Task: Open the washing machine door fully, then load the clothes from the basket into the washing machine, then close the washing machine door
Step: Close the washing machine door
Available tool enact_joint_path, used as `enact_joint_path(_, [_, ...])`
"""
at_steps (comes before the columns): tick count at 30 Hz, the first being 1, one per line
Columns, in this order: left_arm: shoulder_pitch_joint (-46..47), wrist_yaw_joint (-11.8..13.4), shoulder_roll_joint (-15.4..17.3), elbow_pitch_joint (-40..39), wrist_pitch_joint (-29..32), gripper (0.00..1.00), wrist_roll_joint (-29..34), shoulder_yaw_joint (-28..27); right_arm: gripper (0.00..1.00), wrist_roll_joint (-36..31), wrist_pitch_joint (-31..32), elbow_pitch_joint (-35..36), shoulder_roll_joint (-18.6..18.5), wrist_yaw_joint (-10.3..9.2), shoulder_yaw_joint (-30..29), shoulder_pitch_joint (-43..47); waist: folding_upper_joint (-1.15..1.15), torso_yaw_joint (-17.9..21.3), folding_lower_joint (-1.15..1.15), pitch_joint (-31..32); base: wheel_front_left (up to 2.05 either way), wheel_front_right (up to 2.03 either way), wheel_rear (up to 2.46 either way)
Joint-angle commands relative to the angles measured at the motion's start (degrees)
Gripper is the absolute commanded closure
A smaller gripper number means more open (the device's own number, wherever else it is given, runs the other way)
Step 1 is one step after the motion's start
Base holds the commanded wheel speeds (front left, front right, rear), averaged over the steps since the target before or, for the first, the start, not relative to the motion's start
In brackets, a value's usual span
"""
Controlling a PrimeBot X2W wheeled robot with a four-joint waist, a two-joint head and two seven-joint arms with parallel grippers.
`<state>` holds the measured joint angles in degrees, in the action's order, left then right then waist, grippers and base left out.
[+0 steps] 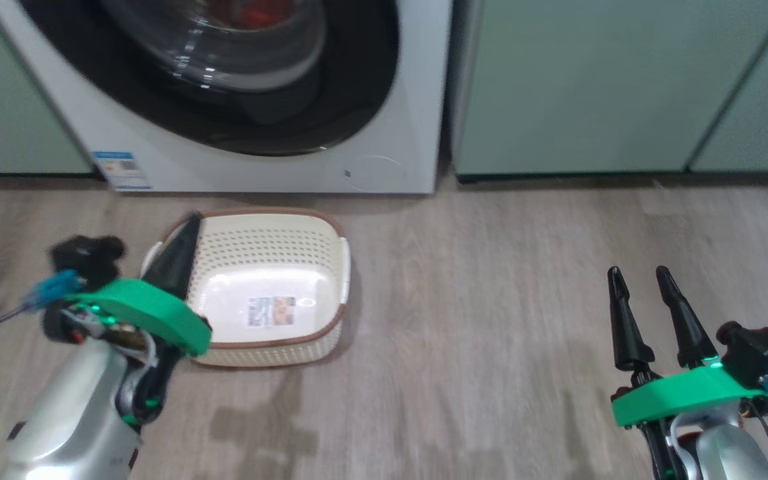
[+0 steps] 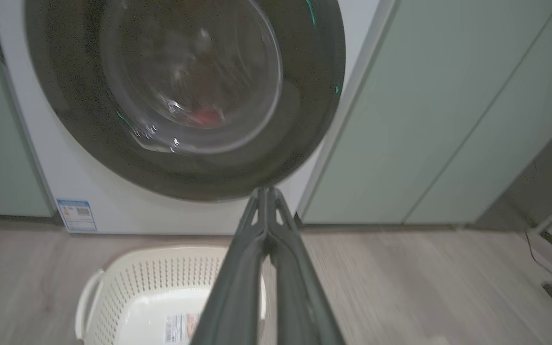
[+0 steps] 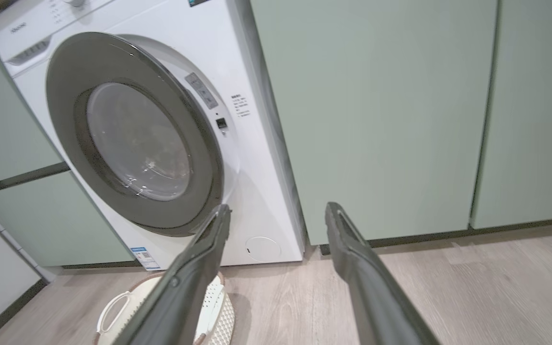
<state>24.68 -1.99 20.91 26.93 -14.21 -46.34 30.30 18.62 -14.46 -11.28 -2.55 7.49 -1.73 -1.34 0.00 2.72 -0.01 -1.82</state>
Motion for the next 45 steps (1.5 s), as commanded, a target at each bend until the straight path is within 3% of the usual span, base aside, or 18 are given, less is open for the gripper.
enact_joint_path(1, [1.15,0.73,1.02,-2.99,-0.74,1.00,1.30,-4.18,0.00,-0.67,-0.54,2.12,-0.32,0.00,1.28,-0.96,0.00,-2.90,0.01,2.20,0.00,0.00,0.00])
enact_joint_path(6, [-8.72,4.45,-5.04,-16.23,-0.77,1.00,13.16,-18.20,0.00,-0.84,-0.54,2.67,-0.32,0.00,1.34,-0.93,0.00,-5.16,0.01,3.00,0.00,0.00,0.00])
enact_joint_path(9, [-14.10,4.09,-9.01,-21.88,-0.77,1.00,20.19,-22.89,0.00,-0.88,-0.54,2.75,-0.32,0.00,1.47,-0.84,0.00,-5.83,0.01,3.33,0.00,0.00,0.00])
enact_joint_path(11, [-18.20,2.41,-12.20,-24.14,-0.78,1.00,26.32,-24.75,0.00,-0.77,-0.54,2.85,-0.32,0.00,1.81,-0.76,0.00,-5.92,0.01,3.40,0.00,0.00,0.00])
enact_joint_path(17, [-21.45,-2.01,-16.45,-24.48,-0.78,1.00,32.32,-26.45,0.00,-0.37,-0.54,2.91,-0.32,0.00,1.58,-0.16,0.00,-5.90,0.01,3.16,0.00,0.00,0.00])
enact_joint_path(26, [-21.82,-4.64,-17.92,-21.79,-0.78,1.00,35.10,-25.06,0.00,-0.82,-0.54,2.42,-0.32,0.00,1.97,-0.04,0.00,-5.50,0.01,3.50,0.00,0.00,0.00])
enact_joint_path(27, [-21.69,-4.73,-17.95,-21.74,-0.78,0.69,35.79,-24.89,0.00,-0.82,-0.54,2.39,-0.32,0.00,2.09,-0.05,0.00,-5.42,0.01,3.51,0.00,0.00,0.00])
enact_joint_path(28, [-21.59,-4.77,-17.97,-21.87,-0.78,0.00,36.39,-24.95,0.00,-0.80,-0.54,2.38,-0.32,0.00,2.19,-0.08,0.00,-5.35,0.01,3.49,0.00,0.00,0.00])
enact_joint_path(45, [-21.67,-3.83,-18.03,-20.53,-0.79,0.00,33.71,-24.15,0.00,-0.28,-0.54,2.76,-0.32,0.00,2.46,0.08,0.00,-5.17,0.01,3.37,0.00,0.00,0.00])
